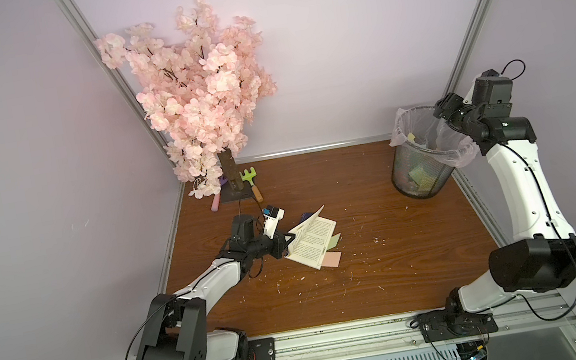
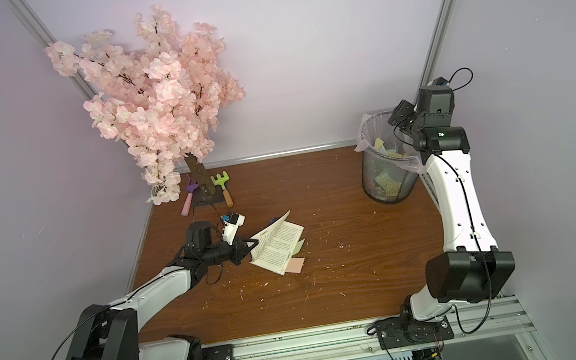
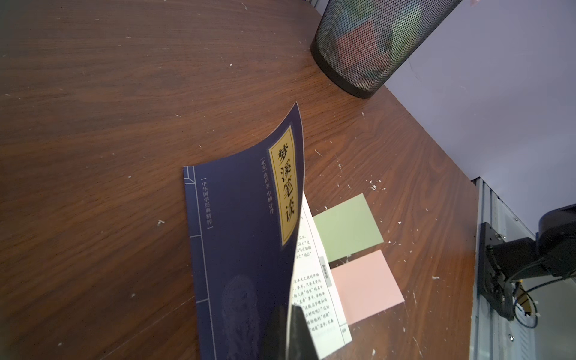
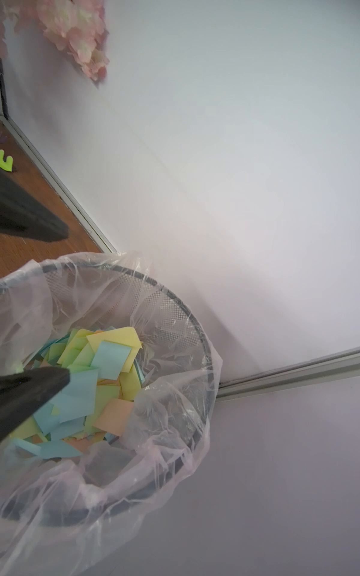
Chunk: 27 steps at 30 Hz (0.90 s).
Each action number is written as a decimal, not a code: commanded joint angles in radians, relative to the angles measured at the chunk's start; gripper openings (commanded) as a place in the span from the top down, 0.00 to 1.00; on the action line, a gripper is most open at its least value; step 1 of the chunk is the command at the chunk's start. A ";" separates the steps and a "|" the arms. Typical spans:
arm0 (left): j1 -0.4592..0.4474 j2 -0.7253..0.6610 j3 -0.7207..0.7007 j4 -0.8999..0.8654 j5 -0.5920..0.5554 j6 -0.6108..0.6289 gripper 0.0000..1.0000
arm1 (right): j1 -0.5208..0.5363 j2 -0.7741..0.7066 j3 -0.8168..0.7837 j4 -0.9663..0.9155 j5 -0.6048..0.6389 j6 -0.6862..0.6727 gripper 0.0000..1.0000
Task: Peel off the used sticky note
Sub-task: Place the note in the trash bin, then turn the page of the book at the center of the board.
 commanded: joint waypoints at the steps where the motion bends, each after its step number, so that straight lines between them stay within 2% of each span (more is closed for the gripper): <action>1: 0.012 0.002 0.001 -0.006 0.019 0.011 0.96 | 0.063 -0.062 0.000 -0.032 -0.130 -0.006 0.33; 2: 0.011 0.002 0.000 -0.007 0.019 0.011 0.96 | 0.099 -0.078 -0.024 -0.027 -0.141 0.000 0.33; 5: 0.010 0.009 0.001 -0.007 0.018 0.013 0.96 | 0.304 -0.158 -0.187 0.049 -0.143 0.049 0.33; 8: 0.010 0.013 0.003 -0.008 0.013 0.015 0.96 | 0.503 -0.244 -0.485 0.241 -0.191 0.158 0.32; 11: 0.010 0.008 0.001 -0.008 0.008 0.017 0.96 | 0.678 -0.320 -0.761 0.460 -0.168 0.281 0.31; 14: 0.009 0.011 -0.001 -0.007 0.009 0.016 0.96 | 0.842 -0.318 -0.937 0.651 -0.148 0.390 0.31; 17: 0.009 0.015 0.000 -0.008 0.008 0.015 0.96 | 0.969 -0.257 -1.002 0.765 -0.114 0.441 0.31; 20: 0.008 0.015 -0.001 -0.007 0.010 0.016 0.96 | 1.024 -0.188 -1.022 0.817 -0.078 0.467 0.31; 23: 0.007 0.019 0.002 -0.010 0.009 0.016 0.96 | 1.030 -0.125 -1.062 0.923 -0.082 0.522 0.32; 27: 0.008 0.013 0.001 -0.011 0.009 0.017 0.96 | 1.030 -0.039 -1.038 0.943 -0.071 0.534 0.35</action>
